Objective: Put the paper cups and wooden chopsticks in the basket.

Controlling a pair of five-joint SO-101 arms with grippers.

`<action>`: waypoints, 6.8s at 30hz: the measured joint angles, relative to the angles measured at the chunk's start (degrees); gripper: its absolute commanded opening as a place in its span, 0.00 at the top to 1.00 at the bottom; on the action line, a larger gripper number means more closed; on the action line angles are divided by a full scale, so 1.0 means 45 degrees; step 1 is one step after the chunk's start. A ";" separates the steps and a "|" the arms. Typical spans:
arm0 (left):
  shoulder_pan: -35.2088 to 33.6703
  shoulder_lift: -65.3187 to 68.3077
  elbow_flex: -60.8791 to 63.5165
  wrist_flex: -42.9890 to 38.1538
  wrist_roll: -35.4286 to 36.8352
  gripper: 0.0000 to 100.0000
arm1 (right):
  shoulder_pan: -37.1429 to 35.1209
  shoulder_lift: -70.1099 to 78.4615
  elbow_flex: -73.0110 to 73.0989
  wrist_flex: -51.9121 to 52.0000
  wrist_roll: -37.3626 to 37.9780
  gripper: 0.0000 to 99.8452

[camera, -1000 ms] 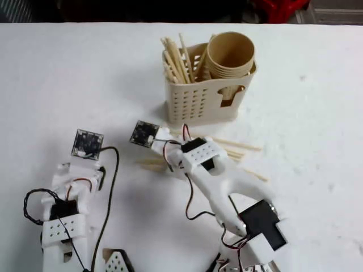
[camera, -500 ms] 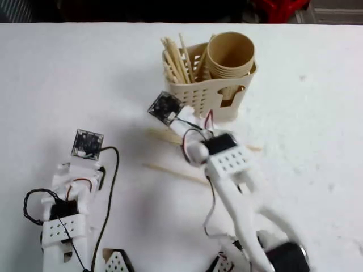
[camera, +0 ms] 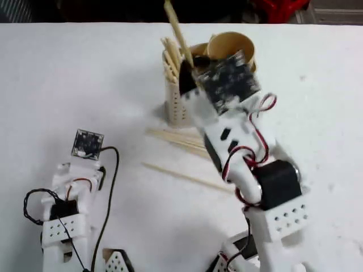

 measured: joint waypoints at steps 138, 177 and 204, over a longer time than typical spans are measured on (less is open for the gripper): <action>0.0000 0.0000 0.0000 0.0000 0.0000 0.77 | 0.3106 0.4122 0.0117 0.7853 0.3243 0.98; 0.0000 0.0000 0.0000 0.0000 0.0000 0.77 | 0.4825 0.9553 0.7697 -0.6330 0.4630 0.98; 0.0000 0.0000 0.0000 0.0000 0.0000 0.77 | 0.2989 0.6799 1.0393 -0.4943 0.6642 0.98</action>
